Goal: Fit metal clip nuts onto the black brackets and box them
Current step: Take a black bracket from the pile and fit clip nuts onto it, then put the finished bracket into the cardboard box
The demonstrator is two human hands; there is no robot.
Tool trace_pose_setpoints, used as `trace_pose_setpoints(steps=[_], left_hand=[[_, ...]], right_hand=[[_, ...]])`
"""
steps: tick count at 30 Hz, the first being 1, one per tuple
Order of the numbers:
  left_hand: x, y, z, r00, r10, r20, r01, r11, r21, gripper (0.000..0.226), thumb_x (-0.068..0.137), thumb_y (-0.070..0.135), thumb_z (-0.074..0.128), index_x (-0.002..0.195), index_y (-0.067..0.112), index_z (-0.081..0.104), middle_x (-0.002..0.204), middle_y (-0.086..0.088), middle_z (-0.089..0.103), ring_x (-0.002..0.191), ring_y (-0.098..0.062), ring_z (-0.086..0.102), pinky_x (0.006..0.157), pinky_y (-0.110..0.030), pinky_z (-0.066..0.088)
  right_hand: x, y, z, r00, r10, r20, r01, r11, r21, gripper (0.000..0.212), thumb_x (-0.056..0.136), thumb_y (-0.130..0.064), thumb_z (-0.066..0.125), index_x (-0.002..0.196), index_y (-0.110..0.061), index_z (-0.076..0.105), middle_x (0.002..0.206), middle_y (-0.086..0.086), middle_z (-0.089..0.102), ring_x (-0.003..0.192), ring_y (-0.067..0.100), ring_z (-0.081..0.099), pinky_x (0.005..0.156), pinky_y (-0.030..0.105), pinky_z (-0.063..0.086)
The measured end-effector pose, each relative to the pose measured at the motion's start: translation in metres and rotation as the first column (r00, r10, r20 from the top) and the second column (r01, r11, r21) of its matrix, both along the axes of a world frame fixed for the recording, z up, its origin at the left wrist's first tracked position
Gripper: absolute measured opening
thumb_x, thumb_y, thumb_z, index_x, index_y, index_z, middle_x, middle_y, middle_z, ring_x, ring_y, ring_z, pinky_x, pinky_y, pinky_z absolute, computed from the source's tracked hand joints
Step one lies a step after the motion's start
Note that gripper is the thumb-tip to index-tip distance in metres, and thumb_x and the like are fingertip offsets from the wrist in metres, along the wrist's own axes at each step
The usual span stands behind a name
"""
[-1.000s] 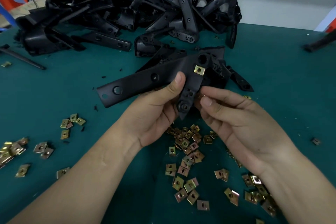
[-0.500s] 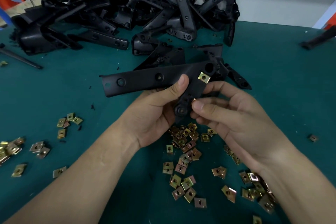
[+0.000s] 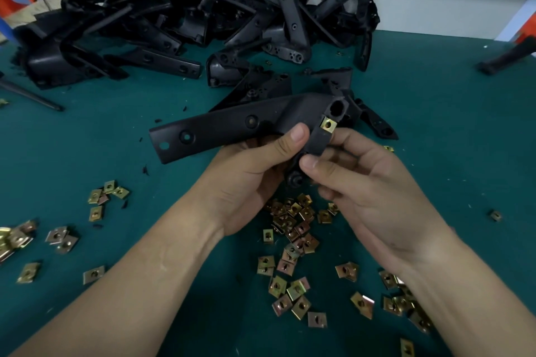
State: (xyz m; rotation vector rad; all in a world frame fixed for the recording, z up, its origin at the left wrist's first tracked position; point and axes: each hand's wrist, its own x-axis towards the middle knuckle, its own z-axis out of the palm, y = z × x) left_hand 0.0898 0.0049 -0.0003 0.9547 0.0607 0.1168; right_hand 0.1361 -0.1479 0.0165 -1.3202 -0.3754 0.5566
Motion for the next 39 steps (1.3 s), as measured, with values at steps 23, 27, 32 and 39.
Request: trace_pose_setpoints(steps=[23, 27, 32, 39], left_hand=[[-0.007, -0.122, 0.059, 0.999, 0.008, -0.044, 0.004, 0.959, 0.283, 0.018, 0.094, 0.015, 0.062, 0.106, 0.024, 0.072, 0.126, -0.008, 0.066, 0.109, -0.014, 0.07, 0.09, -0.026, 0.058], [-0.02, -0.203, 0.062, 0.959, -0.274, -0.072, 0.283, 0.909, 0.307, 0.036, 0.1, -0.004, 0.052, 0.105, 0.025, 0.072, 0.1, 0.003, 0.073, 0.097, -0.011, 0.071, 0.083, -0.022, 0.057], [-0.054, -0.304, 0.053, 0.87, -0.478, -0.12, 0.467, 0.721, 0.513, 0.033, 0.093, 0.01, 0.053, 0.104, 0.038, 0.067, 0.102, 0.008, 0.066, 0.09, -0.001, 0.07, 0.091, -0.033, 0.059], [-0.09, -0.386, 0.011, 0.644, -0.71, -0.284, 0.685, 0.371, 0.626, 0.029, 0.088, 0.027, 0.048, 0.107, 0.046, 0.061, 0.098, 0.022, 0.066, 0.086, -0.013, 0.07, 0.076, -0.022, 0.056]], right_hand=[[-0.037, -0.188, 0.077, 0.815, -0.558, 0.157, 0.565, 0.825, 0.001, 0.021, 0.093, -0.008, 0.066, 0.109, -0.015, 0.078, 0.097, 0.006, 0.076, 0.078, 0.009, 0.061, 0.066, 0.017, 0.05], [-0.106, -0.275, 0.071, 0.597, -0.788, 0.149, 0.8, 0.599, -0.035, 0.037, 0.075, -0.019, 0.072, 0.111, -0.014, 0.076, 0.091, 0.004, 0.07, 0.07, 0.01, 0.064, 0.059, 0.016, 0.049], [-0.204, -0.35, 0.062, 0.35, -0.925, 0.15, 0.935, 0.336, -0.109, 0.025, 0.073, -0.02, 0.073, 0.097, -0.024, 0.077, 0.084, 0.002, 0.065, 0.068, 0.009, 0.065, 0.056, 0.016, 0.052], [-0.291, -0.406, 0.032, 0.248, -0.934, 0.258, 0.884, 0.109, -0.454, 0.039, 0.091, -0.007, 0.067, 0.11, -0.04, 0.068, 0.091, -0.006, 0.076, 0.077, 0.01, 0.073, 0.061, 0.029, 0.057]])
